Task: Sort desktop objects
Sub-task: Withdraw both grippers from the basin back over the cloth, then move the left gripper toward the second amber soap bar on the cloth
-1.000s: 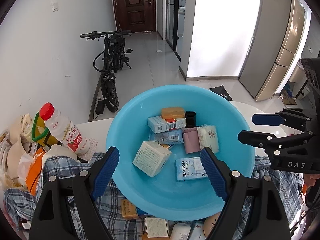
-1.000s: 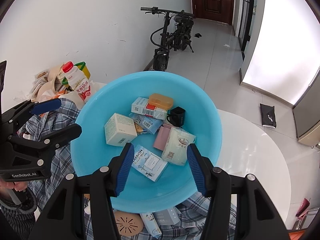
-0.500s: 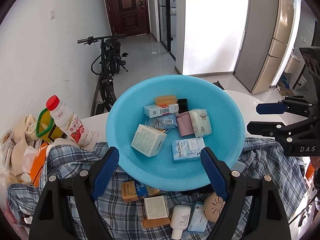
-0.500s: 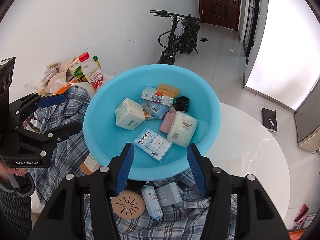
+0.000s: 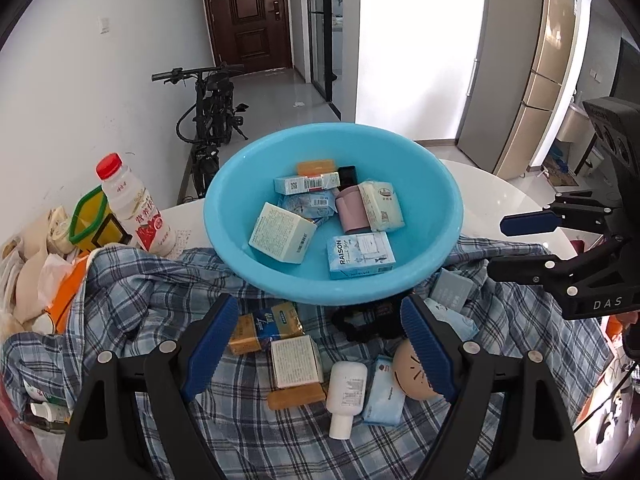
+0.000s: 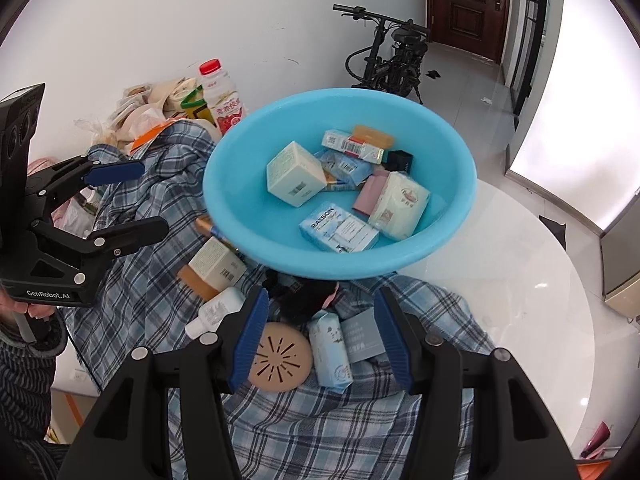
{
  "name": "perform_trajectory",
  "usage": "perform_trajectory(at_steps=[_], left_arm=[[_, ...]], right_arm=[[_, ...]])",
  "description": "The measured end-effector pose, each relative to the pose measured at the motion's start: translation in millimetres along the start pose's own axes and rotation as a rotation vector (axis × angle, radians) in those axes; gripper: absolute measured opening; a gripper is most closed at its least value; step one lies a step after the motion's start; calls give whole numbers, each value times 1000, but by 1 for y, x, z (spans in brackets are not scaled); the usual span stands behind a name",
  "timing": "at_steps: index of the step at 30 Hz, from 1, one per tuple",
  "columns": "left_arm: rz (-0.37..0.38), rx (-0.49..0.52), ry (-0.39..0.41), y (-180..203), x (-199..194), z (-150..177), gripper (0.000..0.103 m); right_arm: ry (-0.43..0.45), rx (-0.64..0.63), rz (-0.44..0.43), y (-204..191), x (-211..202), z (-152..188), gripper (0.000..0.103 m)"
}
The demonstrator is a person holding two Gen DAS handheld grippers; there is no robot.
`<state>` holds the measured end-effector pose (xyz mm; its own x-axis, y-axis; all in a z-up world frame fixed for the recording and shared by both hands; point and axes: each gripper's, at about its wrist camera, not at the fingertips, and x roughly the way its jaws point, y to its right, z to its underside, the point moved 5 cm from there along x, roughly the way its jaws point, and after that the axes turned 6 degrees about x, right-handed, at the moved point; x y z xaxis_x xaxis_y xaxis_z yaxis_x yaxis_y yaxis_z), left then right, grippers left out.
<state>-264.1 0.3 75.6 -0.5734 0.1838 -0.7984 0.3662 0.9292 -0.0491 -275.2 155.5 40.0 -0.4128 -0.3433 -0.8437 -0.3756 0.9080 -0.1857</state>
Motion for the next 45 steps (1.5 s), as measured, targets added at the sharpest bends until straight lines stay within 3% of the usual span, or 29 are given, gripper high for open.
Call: perform_trajectory(at_steps=[7,10,16,28,45], left_arm=[[-24,40,5,7,-6,20,86],[18,27,-20,6,-1,31,86],[-9,10,-24,-2,6,51,86],[12,-57,-84,-12,22,87,86],[0,-54,-140,-9,36,110,86]], right_arm=[[47,-15,12,-9,-8,23,54],[65,-57,19,-16,-12,32,54],[35,-77,19,-17,-4,54,54],[20,-30,5,-7,10,82,55],[-39,-16,-33,-10,33,108,56]])
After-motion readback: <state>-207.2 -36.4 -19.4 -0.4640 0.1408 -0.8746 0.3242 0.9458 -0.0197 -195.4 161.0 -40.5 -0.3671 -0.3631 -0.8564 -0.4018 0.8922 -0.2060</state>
